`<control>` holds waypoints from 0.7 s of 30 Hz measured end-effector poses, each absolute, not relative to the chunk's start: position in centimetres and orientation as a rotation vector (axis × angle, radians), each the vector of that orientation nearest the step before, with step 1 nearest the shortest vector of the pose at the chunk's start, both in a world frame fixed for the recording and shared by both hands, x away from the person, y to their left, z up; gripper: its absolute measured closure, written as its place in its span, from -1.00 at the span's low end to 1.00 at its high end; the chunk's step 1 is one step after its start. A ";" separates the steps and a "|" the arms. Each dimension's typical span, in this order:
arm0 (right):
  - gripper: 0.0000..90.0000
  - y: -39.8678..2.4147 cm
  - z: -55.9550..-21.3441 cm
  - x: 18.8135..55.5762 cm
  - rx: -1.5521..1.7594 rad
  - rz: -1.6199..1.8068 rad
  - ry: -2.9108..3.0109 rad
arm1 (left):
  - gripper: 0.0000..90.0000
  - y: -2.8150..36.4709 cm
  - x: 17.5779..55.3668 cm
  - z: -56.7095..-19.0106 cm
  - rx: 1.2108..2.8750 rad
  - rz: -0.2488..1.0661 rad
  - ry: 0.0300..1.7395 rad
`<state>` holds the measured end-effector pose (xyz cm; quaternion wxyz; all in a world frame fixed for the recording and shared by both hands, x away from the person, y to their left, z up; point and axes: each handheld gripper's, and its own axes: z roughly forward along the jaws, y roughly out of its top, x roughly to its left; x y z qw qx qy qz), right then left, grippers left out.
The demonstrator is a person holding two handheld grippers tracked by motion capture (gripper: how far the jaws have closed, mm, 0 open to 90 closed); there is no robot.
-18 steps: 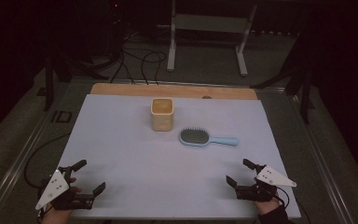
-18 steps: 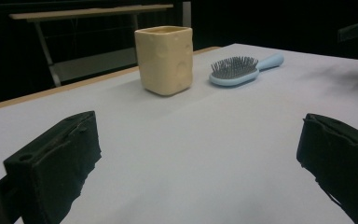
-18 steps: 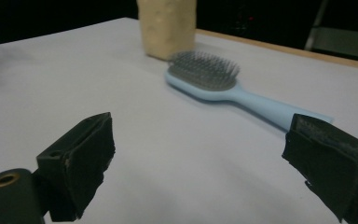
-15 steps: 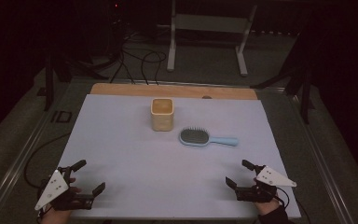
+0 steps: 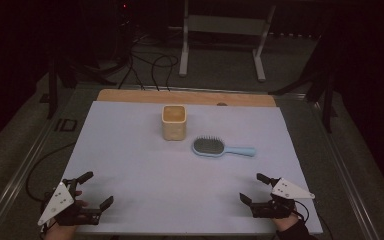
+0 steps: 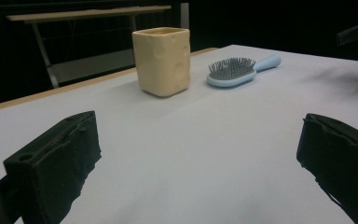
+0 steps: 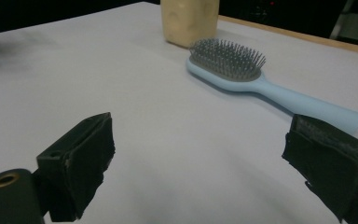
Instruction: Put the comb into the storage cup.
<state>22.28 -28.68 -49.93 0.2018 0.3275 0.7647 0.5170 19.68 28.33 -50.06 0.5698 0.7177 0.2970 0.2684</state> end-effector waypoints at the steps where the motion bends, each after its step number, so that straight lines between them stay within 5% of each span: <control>1: -0.82 -28.7 -49.9 22.3 0.915 1.444 2.135 | -1.00 28.3 19.7 -50.1 1.684 0.628 0.697; 21: -0.82 -27.7 -48.1 22.0 0.894 1.414 2.208 | -1.00 28.2 19.8 -50.1 1.689 0.625 0.703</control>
